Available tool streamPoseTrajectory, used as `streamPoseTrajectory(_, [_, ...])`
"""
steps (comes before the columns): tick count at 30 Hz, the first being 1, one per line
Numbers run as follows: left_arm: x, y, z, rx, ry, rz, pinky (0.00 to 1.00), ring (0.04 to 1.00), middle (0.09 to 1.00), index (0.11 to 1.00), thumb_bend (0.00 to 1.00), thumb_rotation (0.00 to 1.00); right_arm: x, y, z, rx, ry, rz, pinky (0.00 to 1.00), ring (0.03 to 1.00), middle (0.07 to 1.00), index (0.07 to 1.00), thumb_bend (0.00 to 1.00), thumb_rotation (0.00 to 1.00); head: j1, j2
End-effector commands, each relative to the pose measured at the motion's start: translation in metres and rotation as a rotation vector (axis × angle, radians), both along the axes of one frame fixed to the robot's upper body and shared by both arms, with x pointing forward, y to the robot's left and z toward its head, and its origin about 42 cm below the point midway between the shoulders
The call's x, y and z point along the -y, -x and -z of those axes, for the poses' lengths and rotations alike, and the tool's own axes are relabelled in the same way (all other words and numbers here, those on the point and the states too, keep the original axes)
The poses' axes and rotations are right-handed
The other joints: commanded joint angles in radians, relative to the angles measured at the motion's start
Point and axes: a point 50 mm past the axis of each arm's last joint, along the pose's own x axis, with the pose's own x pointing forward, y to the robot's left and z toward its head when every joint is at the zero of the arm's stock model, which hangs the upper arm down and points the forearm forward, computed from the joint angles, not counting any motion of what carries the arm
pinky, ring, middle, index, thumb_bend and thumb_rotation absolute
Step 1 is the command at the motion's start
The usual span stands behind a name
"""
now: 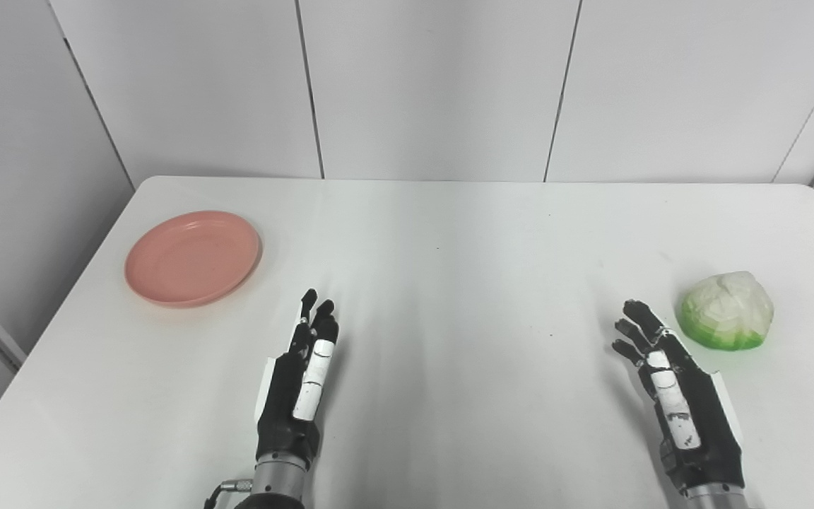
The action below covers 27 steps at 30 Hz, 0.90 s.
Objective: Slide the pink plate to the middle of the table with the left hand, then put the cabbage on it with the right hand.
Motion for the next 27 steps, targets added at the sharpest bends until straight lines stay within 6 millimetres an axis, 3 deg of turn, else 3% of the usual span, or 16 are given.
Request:
streamPoseTrajectory(1, [-0.0016,0.0056,-0.0069,0.031,0.004,-0.002,1.0,0.979,0.963,0.988,0.77,0.85,-0.0026,-0.0017,-0.0139,0.069,-0.007,-0.008,0.86,0.882,0.905,0.843,0.68,0.84,0.001,0.0])
streamPoseTrajectory(27, [-0.0019,0.0057,-0.0058,0.031,-0.001,0.003,1.0,0.977,0.963,0.989,0.76,0.85,-0.0027,-0.0022,-0.0134,0.067,-0.011,-0.008,0.86,0.881,0.907,0.844,0.68,0.84,0.001,0.001])
